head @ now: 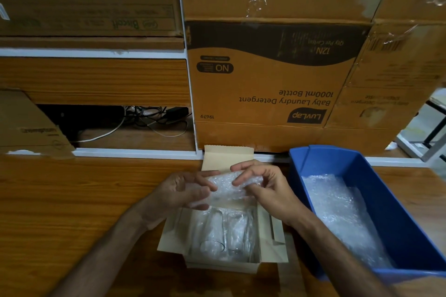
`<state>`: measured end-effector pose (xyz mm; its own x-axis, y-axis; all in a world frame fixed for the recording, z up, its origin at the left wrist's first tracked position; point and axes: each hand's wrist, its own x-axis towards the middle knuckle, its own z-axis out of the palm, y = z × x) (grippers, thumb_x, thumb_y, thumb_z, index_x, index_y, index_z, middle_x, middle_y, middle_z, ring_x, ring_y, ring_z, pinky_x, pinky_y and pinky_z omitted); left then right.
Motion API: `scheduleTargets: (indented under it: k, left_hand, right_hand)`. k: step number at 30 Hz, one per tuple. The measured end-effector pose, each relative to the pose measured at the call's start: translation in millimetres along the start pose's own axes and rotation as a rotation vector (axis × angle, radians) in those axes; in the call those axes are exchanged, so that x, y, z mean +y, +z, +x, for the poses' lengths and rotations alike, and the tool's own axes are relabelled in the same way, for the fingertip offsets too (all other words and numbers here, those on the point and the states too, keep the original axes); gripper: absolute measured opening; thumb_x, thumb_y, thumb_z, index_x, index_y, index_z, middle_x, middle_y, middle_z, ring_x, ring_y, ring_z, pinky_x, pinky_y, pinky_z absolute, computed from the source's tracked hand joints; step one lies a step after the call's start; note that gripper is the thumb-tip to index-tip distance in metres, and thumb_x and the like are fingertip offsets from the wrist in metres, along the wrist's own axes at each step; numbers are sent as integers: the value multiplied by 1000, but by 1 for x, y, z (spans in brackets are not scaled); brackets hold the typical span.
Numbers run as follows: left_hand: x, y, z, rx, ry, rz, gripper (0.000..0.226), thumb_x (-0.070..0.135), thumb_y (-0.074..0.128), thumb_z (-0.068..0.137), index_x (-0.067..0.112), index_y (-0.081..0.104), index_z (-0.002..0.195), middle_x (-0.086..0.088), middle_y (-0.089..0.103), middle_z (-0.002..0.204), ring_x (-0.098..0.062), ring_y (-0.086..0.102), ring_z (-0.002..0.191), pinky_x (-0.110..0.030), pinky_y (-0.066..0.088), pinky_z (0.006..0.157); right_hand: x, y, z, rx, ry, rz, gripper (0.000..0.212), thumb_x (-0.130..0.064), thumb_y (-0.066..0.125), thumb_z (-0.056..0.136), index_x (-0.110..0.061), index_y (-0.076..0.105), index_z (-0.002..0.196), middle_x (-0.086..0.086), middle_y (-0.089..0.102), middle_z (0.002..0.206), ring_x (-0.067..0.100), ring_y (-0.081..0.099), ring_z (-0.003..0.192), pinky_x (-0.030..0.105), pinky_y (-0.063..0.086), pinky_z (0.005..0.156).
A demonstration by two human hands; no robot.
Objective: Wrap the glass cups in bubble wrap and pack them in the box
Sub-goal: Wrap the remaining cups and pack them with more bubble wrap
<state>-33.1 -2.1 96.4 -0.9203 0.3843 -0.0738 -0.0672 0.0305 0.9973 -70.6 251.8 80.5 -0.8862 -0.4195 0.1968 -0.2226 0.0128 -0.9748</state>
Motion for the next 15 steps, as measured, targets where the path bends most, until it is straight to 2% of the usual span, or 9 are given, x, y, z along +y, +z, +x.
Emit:
scheduleTargets:
  k: [2,4,7,9,11,13,15]
  left_hand:
    - [-1,4,3,108,18,64,11,14,82,82,16,80,93,12,65,138,-20,64,125,-39,63,81]
    - [-4,6,6,161,77,102,20,8,80,80,19,79,97,9,66,136,-22,66,121,-34,62,72]
    - [-9,5,7,153,145,122,35,-2,75,85,21,77,111,5,68,135,-22,71,108,-29,60,66]
    - [-10,5,7,122,155,125,49,-5,71,90,22,69,131,4,68,133,-16,72,96,-31,60,67]
    - [-11,5,6,118,135,138,63,-4,69,91,25,56,145,7,65,137,-19,72,104,-34,62,72]
    - [-12,5,6,146,114,134,55,-4,70,91,23,62,138,4,67,134,-26,71,110,-37,63,75]
    - [-12,7,8,194,106,144,34,-5,70,89,15,74,116,2,72,126,-25,71,108,-34,63,72]
  right_hand:
    - [3,-2,-3,-32,-11,6,16,1,71,83,-6,80,94,4,65,130,18,62,122,37,62,78]
    - [2,-2,-3,-45,-4,18,16,-15,80,84,-7,81,97,4,64,131,20,61,124,43,63,82]
    - [0,2,-2,-6,-3,8,15,-9,78,90,-7,78,105,2,68,124,20,66,117,31,61,73]
    - [1,2,-1,-10,0,32,31,-6,74,93,-11,69,123,3,68,122,21,71,104,29,61,68]
    - [3,1,-3,-22,33,50,38,-7,72,95,-16,64,132,3,68,124,25,73,98,32,63,67]
    - [4,0,-3,-35,56,35,29,-9,70,97,-14,70,125,3,69,124,27,73,96,32,63,67]
    - [5,2,-2,-24,35,36,18,-5,69,97,-9,75,113,7,72,118,27,72,95,32,62,67]
